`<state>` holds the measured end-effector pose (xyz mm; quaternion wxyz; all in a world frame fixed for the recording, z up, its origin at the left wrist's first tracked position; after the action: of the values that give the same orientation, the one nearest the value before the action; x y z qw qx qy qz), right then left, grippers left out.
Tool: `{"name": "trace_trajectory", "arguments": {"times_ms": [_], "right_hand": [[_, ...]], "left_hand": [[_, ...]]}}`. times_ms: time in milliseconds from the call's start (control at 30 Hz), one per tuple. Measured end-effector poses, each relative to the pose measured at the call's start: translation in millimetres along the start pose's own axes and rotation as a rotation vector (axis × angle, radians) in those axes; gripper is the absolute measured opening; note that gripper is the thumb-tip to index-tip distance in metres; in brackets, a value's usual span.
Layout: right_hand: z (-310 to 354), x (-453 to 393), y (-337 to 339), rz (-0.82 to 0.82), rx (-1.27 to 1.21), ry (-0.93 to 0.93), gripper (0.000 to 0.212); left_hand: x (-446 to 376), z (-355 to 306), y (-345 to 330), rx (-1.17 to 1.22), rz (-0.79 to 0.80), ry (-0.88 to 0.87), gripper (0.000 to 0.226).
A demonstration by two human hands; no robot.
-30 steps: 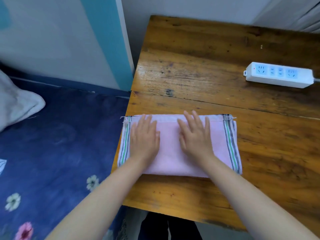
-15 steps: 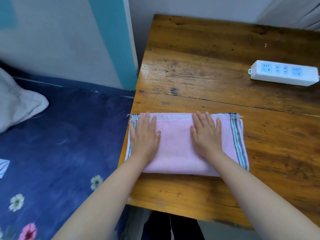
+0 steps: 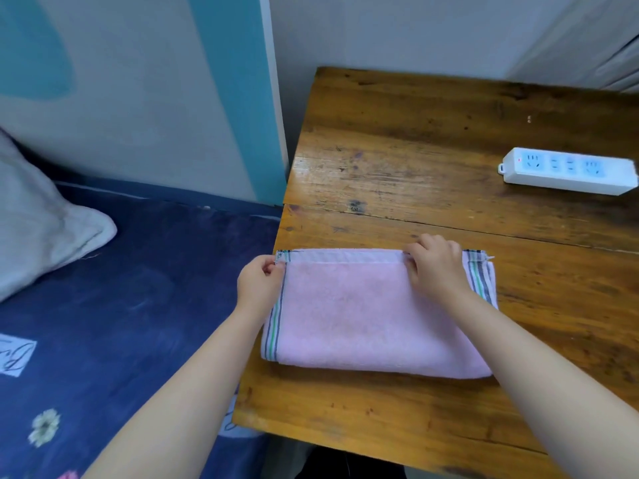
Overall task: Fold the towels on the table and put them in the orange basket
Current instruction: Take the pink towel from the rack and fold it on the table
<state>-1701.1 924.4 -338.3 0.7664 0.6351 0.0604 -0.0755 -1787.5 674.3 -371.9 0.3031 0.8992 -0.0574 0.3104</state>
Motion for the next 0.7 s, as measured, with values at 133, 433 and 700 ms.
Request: {"name": "trace_trajectory", "arguments": {"times_ms": [133,433,700], "right_hand": [[1,-3,6,-0.066,-0.014,0.038,0.020],[-3,-1,21,-0.139,0.000,0.066,0.019],[-31,4,-19,0.084,0.016,-0.253,0.022]], "left_hand": [[3,-10,3,-0.039,-0.052,-0.102,0.014],[-2,-14,-6,-0.066,-0.130,-0.099,0.020],[-10,-16,-14,-0.372,-0.192,-0.012,0.023]]}}
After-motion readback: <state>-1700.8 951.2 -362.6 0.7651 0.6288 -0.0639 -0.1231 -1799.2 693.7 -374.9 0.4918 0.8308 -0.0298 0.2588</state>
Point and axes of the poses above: each hand's wrist, its own x-axis away from the middle knuckle, its own y-axis out of the back of the hand, z = x × y, the point moved 7 cm from there along -x, towards the middle knuckle, and after that the axes turned 14 degrees about y, right-handed, at the moved point
